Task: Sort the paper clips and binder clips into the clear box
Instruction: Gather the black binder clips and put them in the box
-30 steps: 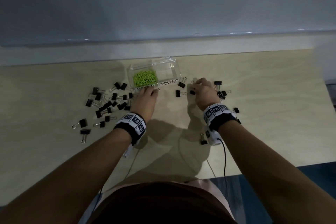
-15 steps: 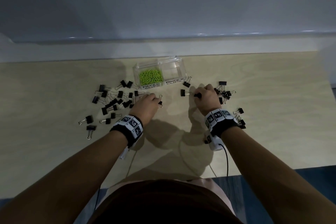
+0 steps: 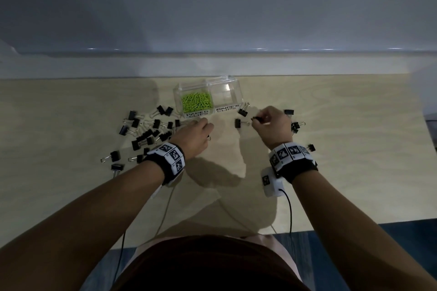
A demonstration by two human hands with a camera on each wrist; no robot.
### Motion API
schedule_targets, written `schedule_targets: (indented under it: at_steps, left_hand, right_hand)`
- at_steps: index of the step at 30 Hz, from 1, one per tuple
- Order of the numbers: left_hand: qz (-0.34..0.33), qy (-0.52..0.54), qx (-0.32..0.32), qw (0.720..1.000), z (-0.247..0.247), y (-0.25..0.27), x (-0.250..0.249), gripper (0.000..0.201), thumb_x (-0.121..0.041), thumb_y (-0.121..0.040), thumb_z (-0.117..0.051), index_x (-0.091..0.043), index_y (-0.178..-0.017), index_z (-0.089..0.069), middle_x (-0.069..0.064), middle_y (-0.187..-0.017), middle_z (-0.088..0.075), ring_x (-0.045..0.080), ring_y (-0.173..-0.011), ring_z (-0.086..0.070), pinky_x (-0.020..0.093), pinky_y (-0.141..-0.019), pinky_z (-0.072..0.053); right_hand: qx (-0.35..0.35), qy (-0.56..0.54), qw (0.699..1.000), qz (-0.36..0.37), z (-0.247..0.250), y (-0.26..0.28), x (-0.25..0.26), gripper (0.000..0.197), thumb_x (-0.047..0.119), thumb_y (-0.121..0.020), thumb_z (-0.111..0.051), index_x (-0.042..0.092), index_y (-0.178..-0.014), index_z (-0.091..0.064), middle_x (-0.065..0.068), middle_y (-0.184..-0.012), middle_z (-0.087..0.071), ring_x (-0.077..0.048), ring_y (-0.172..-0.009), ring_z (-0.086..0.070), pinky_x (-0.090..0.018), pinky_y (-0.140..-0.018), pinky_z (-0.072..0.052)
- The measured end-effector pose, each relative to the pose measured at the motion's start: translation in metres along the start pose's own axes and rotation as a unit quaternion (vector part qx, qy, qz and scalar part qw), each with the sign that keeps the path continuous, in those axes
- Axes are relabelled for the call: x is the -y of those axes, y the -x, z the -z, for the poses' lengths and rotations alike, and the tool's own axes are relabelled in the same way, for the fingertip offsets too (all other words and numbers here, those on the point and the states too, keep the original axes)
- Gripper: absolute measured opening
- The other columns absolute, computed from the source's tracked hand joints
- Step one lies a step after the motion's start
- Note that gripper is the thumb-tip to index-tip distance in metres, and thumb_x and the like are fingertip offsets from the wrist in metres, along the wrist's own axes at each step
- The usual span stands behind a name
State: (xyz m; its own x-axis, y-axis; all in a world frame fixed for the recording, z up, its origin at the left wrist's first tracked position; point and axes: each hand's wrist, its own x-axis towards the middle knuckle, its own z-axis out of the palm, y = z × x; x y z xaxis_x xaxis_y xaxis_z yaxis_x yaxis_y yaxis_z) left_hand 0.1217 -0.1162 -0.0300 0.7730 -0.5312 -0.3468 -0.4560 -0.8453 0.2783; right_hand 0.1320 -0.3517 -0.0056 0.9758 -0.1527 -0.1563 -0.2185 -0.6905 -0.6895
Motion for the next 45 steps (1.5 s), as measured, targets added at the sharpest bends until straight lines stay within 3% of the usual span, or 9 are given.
schedule_targets:
  at_steps: [2,7,14,18,25,32,36,41,45]
  left_hand:
    - [0.016,-0.007,0.028,0.999,0.000,-0.002,-0.002,0.036,-0.015,-0.087,-0.048,-0.006,-0.121,-0.047,0.014,-0.120,-0.046,0.032,-0.104,-0.050,0.047,-0.084,-0.049]
    - [0.032,-0.055,0.077,0.995,0.013,-0.009,-0.008,0.030,-0.013,-0.090,-0.043,-0.001,-0.117,-0.048,0.016,-0.123,-0.042,0.032,-0.107,-0.048,0.045,-0.087,-0.046]
    - [0.016,-0.048,0.053,0.997,0.007,-0.004,-0.010,0.034,-0.013,-0.085,-0.047,-0.003,-0.117,-0.047,0.014,-0.122,-0.046,0.033,-0.106,-0.049,0.043,-0.086,-0.044]
    - [0.006,-0.065,0.046,0.997,0.008,-0.002,-0.008,0.035,-0.016,-0.084,-0.050,-0.004,-0.116,-0.049,0.013,-0.119,-0.048,0.032,-0.099,-0.052,0.042,-0.079,-0.045]
    - [-0.021,-0.052,0.028,0.998,0.012,0.007,-0.007,0.026,-0.011,-0.081,-0.051,0.000,-0.105,-0.054,0.016,-0.109,-0.053,0.034,-0.089,-0.054,0.045,-0.076,-0.048]
    - [-0.020,0.128,-0.119,0.984,0.052,0.000,-0.018,0.010,-0.009,-0.080,-0.057,-0.010,-0.072,-0.051,0.002,-0.079,-0.049,0.017,-0.066,-0.047,0.028,-0.061,-0.040]
    - [0.007,0.197,-0.222,0.955,0.091,-0.039,-0.022,0.005,-0.007,-0.075,-0.059,-0.007,-0.072,-0.057,0.008,-0.080,-0.056,0.019,-0.066,-0.050,0.031,-0.063,-0.046]
    - [0.048,0.212,-0.183,0.959,0.098,-0.056,-0.010,0.013,-0.018,-0.082,-0.064,-0.009,-0.091,-0.061,0.005,-0.099,-0.057,0.018,-0.082,-0.058,0.031,-0.077,-0.051]
    - [0.075,0.204,-0.240,0.946,0.080,-0.017,0.027,0.010,-0.017,-0.084,-0.065,-0.013,-0.092,-0.060,0.002,-0.096,-0.057,0.009,-0.079,-0.053,0.022,-0.072,-0.047]
  right_hand:
    - [-0.010,-0.040,0.998,0.042,-0.002,-0.008,0.023,0.014,0.009,-0.076,-0.070,0.015,-0.076,-0.058,0.000,-0.076,-0.064,-0.008,-0.066,-0.062,-0.010,-0.058,-0.047]
    - [-0.011,-0.040,0.990,0.132,-0.016,-0.037,0.062,0.011,0.010,-0.075,-0.067,0.012,-0.083,-0.060,-0.004,-0.085,-0.064,-0.015,-0.070,-0.062,-0.026,-0.062,-0.053]
    - [0.051,0.103,0.983,0.140,-0.031,-0.010,0.009,0.014,0.005,-0.076,-0.054,0.009,-0.085,-0.065,-0.006,-0.093,-0.062,-0.024,-0.079,-0.060,-0.033,-0.065,-0.054]
    - [0.079,0.162,0.956,0.229,-0.048,0.011,-0.004,0.031,0.018,-0.080,-0.040,0.006,-0.085,-0.068,-0.014,-0.096,-0.068,-0.032,-0.084,-0.058,-0.037,-0.061,-0.051]
    - [0.041,0.160,0.972,0.169,-0.048,0.008,-0.020,0.014,0.015,-0.077,-0.058,0.006,-0.076,-0.068,-0.014,-0.082,-0.060,-0.033,-0.072,-0.056,-0.038,-0.056,-0.052]
    - [0.025,0.124,0.989,0.080,-0.035,-0.023,0.003,0.024,0.013,-0.085,-0.058,0.006,-0.107,-0.064,-0.016,-0.106,-0.055,-0.034,-0.089,-0.057,-0.037,-0.075,-0.052]
    - [0.088,0.196,0.973,0.083,-0.039,-0.020,0.011,0.027,0.012,-0.088,-0.048,0.002,-0.109,-0.061,-0.022,-0.109,-0.051,-0.040,-0.098,-0.049,-0.046,-0.083,-0.047]
    - [0.113,0.209,0.969,0.062,-0.036,-0.013,-0.003,0.029,0.009,-0.087,-0.051,-0.002,-0.114,-0.053,-0.022,-0.109,-0.049,-0.041,-0.096,-0.052,-0.042,-0.081,-0.046]
    - [0.152,0.217,0.964,0.023,-0.033,-0.005,-0.012,0.042,0.003,-0.083,-0.052,-0.003,-0.122,-0.039,-0.022,-0.119,-0.041,-0.041,-0.105,-0.046,-0.045,-0.087,-0.043]
